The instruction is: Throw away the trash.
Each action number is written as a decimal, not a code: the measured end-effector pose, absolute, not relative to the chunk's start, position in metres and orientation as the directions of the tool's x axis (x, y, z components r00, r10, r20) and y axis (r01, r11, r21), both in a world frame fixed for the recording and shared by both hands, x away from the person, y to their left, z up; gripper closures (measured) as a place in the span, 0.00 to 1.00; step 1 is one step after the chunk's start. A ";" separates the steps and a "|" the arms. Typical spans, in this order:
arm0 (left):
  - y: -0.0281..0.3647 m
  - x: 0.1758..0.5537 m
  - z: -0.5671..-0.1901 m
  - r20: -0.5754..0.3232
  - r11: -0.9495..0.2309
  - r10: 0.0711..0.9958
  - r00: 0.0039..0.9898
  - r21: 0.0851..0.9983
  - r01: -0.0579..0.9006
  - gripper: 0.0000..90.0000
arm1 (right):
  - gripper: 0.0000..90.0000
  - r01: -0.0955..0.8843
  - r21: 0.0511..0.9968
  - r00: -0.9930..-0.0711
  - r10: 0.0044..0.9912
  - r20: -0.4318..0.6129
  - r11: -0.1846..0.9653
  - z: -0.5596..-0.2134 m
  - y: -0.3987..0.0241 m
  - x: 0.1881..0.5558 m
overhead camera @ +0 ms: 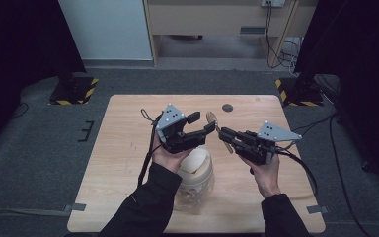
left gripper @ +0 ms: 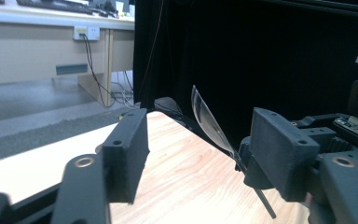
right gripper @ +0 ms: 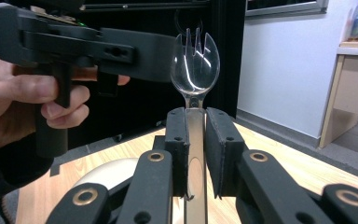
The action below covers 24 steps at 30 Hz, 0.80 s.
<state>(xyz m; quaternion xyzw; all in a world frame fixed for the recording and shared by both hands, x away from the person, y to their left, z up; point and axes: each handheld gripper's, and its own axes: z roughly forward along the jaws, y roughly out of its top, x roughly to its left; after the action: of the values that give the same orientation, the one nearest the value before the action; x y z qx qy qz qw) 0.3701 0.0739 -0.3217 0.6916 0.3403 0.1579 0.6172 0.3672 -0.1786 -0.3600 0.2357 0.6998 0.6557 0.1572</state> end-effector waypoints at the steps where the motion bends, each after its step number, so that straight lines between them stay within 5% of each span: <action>1: 0.073 0.370 -0.322 -0.205 -0.006 0.667 0.716 0.960 0.281 0.45 | 0.89 0.124 0.992 -0.842 0.532 0.091 0.027 -0.360 -0.178 0.367; 16: 0.069 0.368 -0.324 -0.255 0.012 0.645 0.721 0.946 0.323 0.82 | 0.89 0.139 0.990 -0.852 0.512 0.104 0.030 -0.364 -0.171 0.367; 18: 0.068 0.367 -0.323 -0.253 0.010 0.643 0.723 0.946 0.323 0.92 | 1.00 0.140 0.990 -0.857 0.504 0.105 0.033 -0.365 -0.171 0.367; 24: 0.067 0.362 -0.322 -0.246 0.026 0.623 0.743 0.955 0.294 0.94 | 0.96 0.147 0.989 -0.858 0.500 0.118 0.019 -0.364 -0.172 0.367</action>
<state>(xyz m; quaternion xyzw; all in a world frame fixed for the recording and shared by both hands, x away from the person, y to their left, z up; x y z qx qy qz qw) 0.3625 0.0666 -0.3223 0.6856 0.3342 0.1297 0.6336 0.3667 -0.1717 -0.3641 0.2309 0.7011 0.6613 0.1336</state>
